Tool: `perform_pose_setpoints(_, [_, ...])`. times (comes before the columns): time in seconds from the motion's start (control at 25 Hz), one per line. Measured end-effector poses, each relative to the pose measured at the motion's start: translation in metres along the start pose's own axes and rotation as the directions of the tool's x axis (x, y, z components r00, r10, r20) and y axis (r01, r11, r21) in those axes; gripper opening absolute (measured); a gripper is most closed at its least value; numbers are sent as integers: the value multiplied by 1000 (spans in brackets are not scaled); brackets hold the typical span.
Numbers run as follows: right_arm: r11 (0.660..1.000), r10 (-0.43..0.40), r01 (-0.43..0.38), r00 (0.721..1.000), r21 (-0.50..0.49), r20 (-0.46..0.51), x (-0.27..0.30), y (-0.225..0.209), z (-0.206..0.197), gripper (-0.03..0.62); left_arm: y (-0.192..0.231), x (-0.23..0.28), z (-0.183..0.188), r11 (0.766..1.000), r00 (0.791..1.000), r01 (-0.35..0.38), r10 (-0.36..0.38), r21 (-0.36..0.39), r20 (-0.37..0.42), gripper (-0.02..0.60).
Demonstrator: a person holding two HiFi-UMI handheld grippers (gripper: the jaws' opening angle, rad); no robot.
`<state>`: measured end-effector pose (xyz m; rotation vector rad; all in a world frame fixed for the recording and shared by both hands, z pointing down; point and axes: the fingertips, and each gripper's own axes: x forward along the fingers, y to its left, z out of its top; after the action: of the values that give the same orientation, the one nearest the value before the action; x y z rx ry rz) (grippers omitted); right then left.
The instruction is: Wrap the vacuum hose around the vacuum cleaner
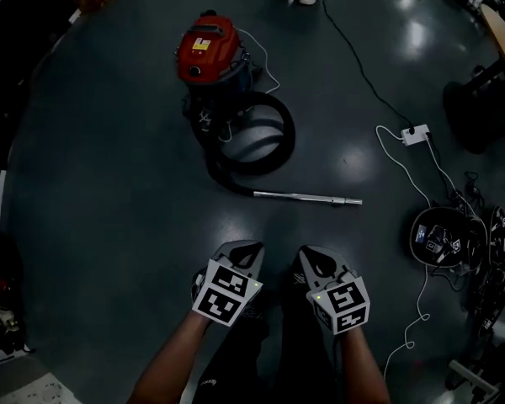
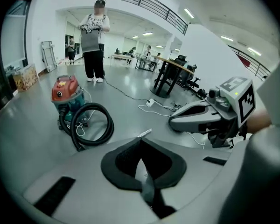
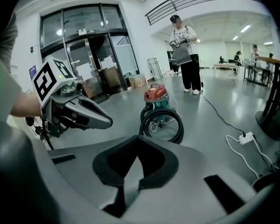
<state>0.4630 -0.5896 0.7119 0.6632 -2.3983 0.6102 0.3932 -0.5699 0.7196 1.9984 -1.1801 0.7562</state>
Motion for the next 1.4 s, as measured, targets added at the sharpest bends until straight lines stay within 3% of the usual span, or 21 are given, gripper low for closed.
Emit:
perform_pose_setpoints(0.2, [1000, 29, -30, 998, 2, 47, -51, 70, 34, 6, -35, -86, 17, 1000, 997, -13, 13, 7, 78, 8])
perform_pose_setpoints(0.52, [999, 23, -20, 993, -28, 119, -137, 143, 103, 6, -80, -201, 64, 999, 977, -46, 45, 1, 208, 8])
perform_pose_setpoints(0.72, [998, 20, -7, 970, -55, 243, -202, 175, 158, 6, -114, -277, 107, 997, 934, -67, 46, 47, 353, 8])
perform_pose_setpoints(0.92, [994, 32, 11, 915, -105, 403, -252, 202, 211, 6, -136, -338, 153, 986, 876, -109, 37, 124, 480, 8])
perform_pose_setpoints(1.16, [983, 47, 48, 863, -175, 503, -296, 230, 255, 6, -158, -389, 181, 976, 827, -140, 23, 167, 561, 8])
perform_pose_setpoints(1.4, [989, 7, 79, 819, -125, 574, -330, 233, 284, 6, -175, -414, 190, 972, 800, -148, 9, 183, 600, 8])
